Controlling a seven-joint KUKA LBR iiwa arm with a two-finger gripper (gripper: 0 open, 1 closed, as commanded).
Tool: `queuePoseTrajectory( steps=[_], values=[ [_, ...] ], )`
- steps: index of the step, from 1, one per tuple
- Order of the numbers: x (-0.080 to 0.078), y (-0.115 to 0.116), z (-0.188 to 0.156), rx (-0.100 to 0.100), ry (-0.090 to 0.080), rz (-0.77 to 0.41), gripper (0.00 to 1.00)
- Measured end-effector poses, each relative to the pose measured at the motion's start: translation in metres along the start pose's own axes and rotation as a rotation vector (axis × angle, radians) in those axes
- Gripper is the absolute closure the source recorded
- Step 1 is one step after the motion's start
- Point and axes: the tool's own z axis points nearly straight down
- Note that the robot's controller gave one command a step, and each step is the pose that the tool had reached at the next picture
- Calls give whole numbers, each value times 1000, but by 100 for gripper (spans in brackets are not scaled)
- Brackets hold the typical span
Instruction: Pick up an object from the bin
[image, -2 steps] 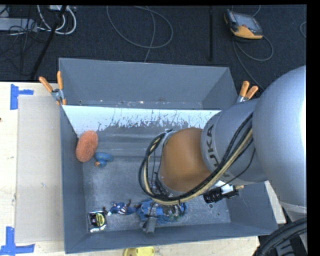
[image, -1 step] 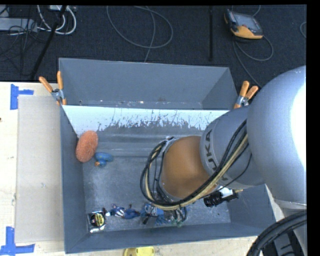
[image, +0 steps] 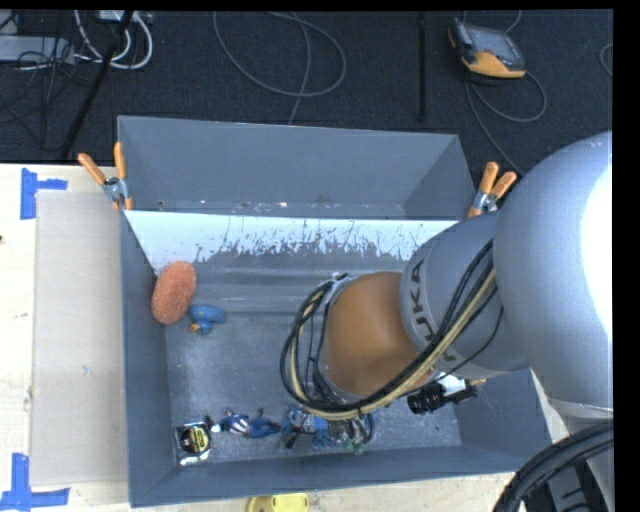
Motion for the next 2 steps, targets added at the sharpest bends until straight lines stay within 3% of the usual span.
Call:
queuePoseTrajectory(
  steps=[1, 2],
  values=[
    [-3, -2, -29, 1, 2, 3, 100],
    [-17, -9, -85, 1, 3, 16, 100]
  ],
)
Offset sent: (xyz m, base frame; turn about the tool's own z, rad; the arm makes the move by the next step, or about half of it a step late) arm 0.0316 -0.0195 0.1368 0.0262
